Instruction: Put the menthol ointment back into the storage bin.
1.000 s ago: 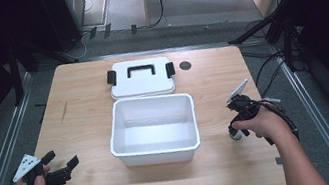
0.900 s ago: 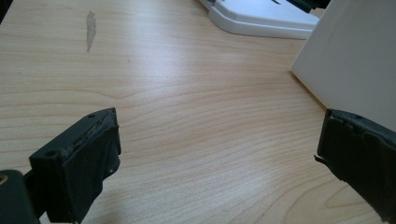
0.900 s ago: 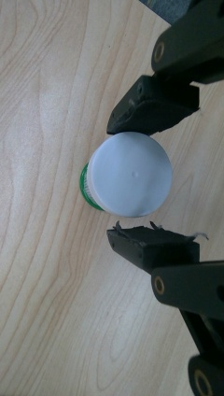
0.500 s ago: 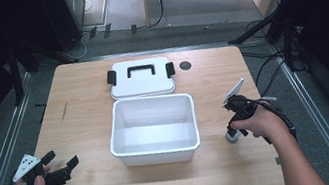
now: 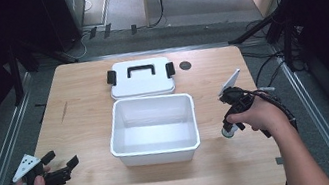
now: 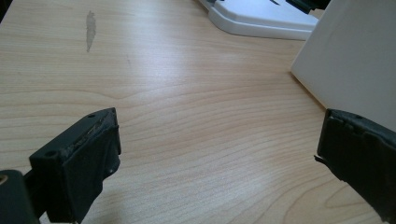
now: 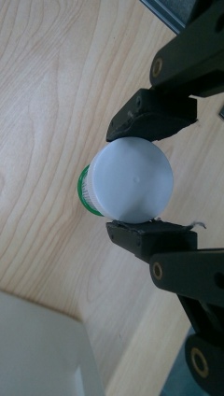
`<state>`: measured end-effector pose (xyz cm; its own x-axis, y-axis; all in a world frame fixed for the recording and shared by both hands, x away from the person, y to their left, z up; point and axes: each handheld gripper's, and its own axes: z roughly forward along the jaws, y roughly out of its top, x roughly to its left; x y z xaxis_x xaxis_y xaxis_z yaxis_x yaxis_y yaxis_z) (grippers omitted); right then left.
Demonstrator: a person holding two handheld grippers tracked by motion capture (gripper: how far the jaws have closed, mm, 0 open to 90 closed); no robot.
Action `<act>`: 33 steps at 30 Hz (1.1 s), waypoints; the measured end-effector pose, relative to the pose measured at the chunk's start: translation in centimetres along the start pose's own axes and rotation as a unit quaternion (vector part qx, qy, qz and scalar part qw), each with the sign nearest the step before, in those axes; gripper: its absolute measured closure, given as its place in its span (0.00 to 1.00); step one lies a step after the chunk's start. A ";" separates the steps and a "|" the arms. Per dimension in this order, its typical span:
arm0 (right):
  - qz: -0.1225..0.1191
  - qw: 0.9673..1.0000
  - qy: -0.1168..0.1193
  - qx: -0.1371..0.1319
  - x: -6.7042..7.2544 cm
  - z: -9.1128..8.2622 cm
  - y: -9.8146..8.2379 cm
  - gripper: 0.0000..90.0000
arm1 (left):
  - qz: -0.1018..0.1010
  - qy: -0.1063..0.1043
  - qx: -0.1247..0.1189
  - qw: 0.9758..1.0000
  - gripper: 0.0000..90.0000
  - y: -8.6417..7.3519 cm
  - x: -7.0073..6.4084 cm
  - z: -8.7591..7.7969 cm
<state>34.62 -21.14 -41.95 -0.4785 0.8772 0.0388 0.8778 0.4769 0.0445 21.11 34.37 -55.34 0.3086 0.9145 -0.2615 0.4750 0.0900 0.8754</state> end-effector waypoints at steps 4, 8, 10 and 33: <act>0.000 1.000 0.004 -0.002 0.7 -1.3 0.3 0.58 | 0.001 0.000 0.000 1.000 0.00 0.0 0.0 0.0; -0.005 1.000 0.006 -0.008 1.3 -2.7 0.7 0.58 | 0.001 0.000 0.000 1.000 0.00 0.0 0.0 0.0; -0.004 1.000 0.005 -0.010 1.6 -3.5 0.9 0.58 | 0.002 0.000 0.001 1.000 0.00 0.0 0.0 0.0; -0.014 1.000 0.019 -0.019 4.5 -7.9 2.9 0.58 | 0.010 0.007 0.001 1.000 0.00 0.0 -0.3 0.0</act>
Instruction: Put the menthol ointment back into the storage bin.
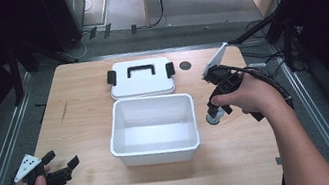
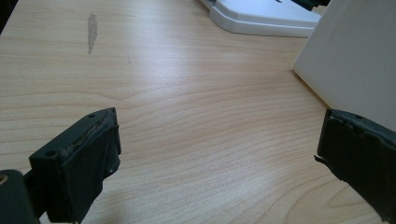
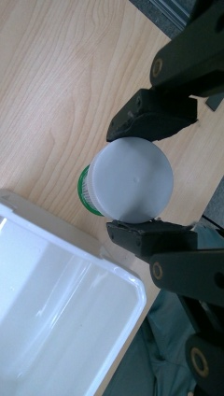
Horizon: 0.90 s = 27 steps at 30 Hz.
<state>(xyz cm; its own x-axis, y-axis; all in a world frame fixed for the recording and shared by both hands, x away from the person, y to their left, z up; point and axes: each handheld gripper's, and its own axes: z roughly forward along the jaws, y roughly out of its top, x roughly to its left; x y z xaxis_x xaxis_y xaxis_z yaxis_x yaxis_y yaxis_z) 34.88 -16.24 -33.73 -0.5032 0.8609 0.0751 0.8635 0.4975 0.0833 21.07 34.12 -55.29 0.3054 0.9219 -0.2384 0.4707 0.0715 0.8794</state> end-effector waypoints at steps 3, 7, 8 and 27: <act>-0.003 1.000 0.000 0.000 0.4 -0.5 0.4 0.58 | 0.002 0.005 -0.007 1.000 0.00 0.0 -0.1 0.0; -0.010 1.000 0.001 -0.002 0.9 -1.1 0.8 0.58 | 0.005 0.005 -0.005 1.000 0.00 0.0 -0.1 0.0; -0.010 1.000 0.001 -0.001 1.1 -1.2 0.9 0.58 | 0.005 0.005 -0.005 1.000 0.00 0.0 -0.1 0.0; -0.047 0.999 0.018 -0.007 4.7 -2.4 3.0 0.58 | 0.005 0.009 -0.004 1.000 0.00 0.0 -0.2 0.1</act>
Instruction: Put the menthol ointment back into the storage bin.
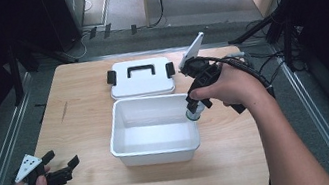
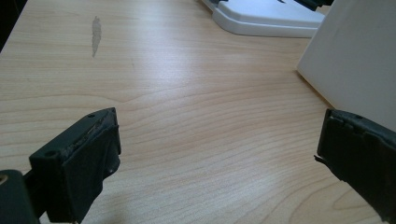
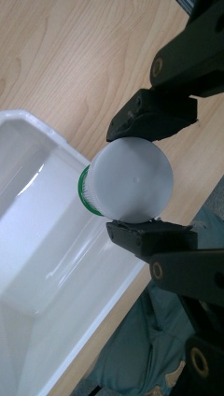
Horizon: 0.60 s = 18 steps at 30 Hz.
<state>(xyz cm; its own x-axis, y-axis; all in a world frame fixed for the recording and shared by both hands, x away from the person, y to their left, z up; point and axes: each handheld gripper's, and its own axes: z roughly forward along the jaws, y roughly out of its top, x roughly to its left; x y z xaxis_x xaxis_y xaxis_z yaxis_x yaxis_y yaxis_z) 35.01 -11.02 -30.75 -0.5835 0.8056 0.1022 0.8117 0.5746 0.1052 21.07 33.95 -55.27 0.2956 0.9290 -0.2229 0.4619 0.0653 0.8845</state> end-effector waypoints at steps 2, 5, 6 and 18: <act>-0.005 1.000 -0.002 0.000 0.4 0.0 0.3 0.58 | 0.000 0.000 0.000 1.000 0.00 0.0 0.0 0.0; -0.014 1.000 -0.001 -0.001 0.9 0.0 0.8 0.58 | 0.000 0.000 0.000 1.000 0.00 0.0 0.0 0.0; -0.015 1.000 -0.001 0.000 1.2 0.0 1.0 0.58 | 0.000 0.000 0.001 1.000 0.00 0.0 0.0 0.0; -0.035 0.999 -0.007 0.012 2.3 1.4 2.2 0.58 | 0.000 -0.002 0.001 1.000 0.00 0.0 0.0 0.0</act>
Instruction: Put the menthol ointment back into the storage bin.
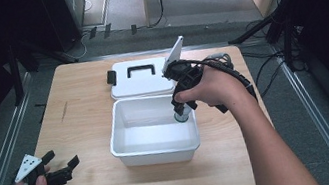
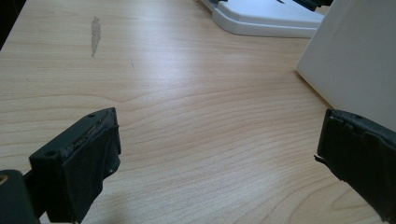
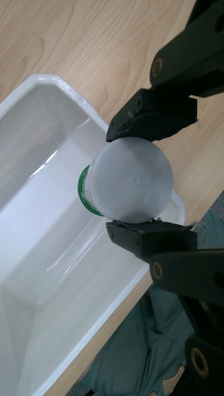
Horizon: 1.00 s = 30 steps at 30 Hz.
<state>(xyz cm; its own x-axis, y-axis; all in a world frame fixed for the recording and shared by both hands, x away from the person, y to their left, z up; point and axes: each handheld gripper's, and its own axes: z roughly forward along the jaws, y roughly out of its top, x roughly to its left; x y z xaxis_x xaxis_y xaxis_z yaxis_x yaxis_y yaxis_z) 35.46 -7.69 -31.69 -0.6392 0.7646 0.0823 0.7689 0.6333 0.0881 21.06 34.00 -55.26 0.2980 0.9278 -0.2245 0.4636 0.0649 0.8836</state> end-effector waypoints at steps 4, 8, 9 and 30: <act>-0.003 1.000 0.000 0.002 0.0 0.9 0.0 0.58 | 0.000 0.000 0.000 1.000 0.00 0.0 0.0 0.0; -0.011 1.000 -0.005 -0.001 -0.2 1.8 0.0 0.58 | -0.001 0.001 -0.001 1.000 0.00 0.0 0.0 0.0; -0.014 1.000 -0.005 -0.002 -0.3 2.0 0.0 0.58 | 0.000 0.001 -0.001 1.000 0.00 0.0 0.0 0.0; -0.093 0.996 -0.014 -0.008 0.0 7.6 -0.5 0.58 | 0.000 0.001 -0.001 1.000 0.00 0.0 0.0 0.1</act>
<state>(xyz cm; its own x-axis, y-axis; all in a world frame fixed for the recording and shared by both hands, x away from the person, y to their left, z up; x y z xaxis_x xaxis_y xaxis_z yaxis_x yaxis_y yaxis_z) 35.22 -7.14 -39.26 -0.7692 0.6380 0.0348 0.6373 0.7620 0.1151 21.10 33.95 -55.28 0.2962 0.9286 -0.2234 0.4612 0.0658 0.8849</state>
